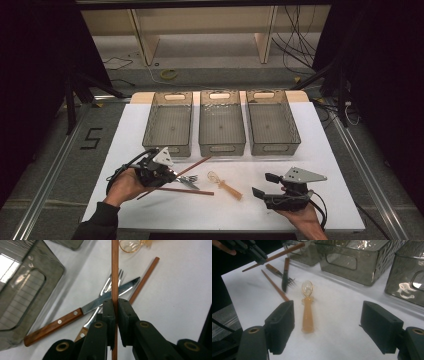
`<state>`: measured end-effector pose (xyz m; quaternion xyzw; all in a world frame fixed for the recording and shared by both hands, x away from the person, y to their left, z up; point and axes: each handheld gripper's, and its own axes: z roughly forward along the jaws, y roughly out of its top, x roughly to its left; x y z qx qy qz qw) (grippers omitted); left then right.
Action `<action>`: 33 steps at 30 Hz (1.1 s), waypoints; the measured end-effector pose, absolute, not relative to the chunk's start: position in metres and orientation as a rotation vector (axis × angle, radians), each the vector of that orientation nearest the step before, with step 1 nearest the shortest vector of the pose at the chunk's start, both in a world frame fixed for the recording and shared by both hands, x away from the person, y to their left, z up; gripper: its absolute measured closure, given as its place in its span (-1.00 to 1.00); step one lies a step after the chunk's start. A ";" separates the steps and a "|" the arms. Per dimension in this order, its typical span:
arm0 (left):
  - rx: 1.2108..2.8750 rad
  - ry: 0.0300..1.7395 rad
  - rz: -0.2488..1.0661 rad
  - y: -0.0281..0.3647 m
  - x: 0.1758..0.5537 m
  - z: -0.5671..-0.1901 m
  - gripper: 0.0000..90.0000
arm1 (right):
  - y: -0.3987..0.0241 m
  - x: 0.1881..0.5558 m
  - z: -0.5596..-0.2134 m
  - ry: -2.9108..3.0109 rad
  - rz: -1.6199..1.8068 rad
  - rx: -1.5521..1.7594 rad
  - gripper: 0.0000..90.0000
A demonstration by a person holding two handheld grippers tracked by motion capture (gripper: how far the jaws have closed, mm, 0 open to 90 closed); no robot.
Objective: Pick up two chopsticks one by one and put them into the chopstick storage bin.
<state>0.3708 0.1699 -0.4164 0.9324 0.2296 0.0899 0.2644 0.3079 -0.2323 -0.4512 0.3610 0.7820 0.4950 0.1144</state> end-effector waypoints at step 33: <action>2.268 0.858 0.437 0.198 0.448 -0.359 0.87 | -0.233 0.308 -0.452 2.291 1.457 1.067 -0.38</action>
